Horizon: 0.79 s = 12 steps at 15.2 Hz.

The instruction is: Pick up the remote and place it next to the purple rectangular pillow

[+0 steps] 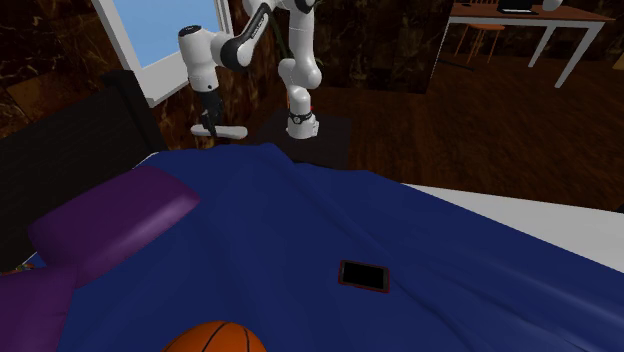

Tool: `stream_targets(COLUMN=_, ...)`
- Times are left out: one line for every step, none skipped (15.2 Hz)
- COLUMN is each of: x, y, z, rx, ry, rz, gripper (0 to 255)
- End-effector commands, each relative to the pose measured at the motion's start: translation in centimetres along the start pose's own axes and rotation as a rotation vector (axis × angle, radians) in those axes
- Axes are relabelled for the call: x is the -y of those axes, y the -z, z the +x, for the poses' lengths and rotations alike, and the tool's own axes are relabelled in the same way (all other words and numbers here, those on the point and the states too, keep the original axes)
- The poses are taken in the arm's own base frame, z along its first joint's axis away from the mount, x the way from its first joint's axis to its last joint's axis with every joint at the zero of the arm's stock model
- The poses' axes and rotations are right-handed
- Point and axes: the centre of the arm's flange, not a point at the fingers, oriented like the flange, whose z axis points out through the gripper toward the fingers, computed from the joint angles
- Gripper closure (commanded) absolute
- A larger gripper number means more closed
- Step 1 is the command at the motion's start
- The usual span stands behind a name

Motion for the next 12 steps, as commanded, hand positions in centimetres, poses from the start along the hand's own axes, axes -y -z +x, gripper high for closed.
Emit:
stream_targets(x=-1.8, y=0.1, z=2.7, rx=0.000, ry=0.002, rz=0.001, gripper=255)
stream_targets(x=-1.8, y=-0.4, z=2.7, rx=0.000, ry=0.002, rz=0.001, gripper=255)
stream_targets(x=-1.8, y=-0.9, z=2.7, rx=0.000, ry=0.002, rz=0.001, gripper=255)
stream_targets(x=-1.8, y=-1.4, z=2.7, rx=0.000, ry=0.002, rz=0.001, gripper=255)
stream_targets(x=-1.8, y=-2.0, z=2.7, rx=0.000, ry=0.002, rz=0.001, gripper=255)
stream_targets(x=-1.8, y=-2.5, z=2.7, rx=0.000, ry=0.002, rz=0.001, gripper=255)
stream_targets(x=-1.8, y=-3.0, z=2.7, rx=0.000, ry=0.002, rz=0.001, gripper=255)
stream_targets(x=-1.9, y=-3.6, z=2.7, rx=0.000, ry=0.002, rz=0.001, gripper=255)
stream_targets(x=-1.9, y=-4.1, z=2.7, rx=0.000, ry=0.002, rz=0.001, gripper=255)
stream_targets(x=-1.9, y=-4.6, z=2.7, rx=0.000, ry=0.002, rz=0.001, gripper=255)
stream_targets(x=-1.9, y=-5.1, z=2.7, rx=0.000, ry=0.002, rz=0.001, gripper=255)
stream_targets(x=-1.9, y=-5.7, z=2.7, rx=0.000, ry=0.002, rz=0.001, gripper=255)
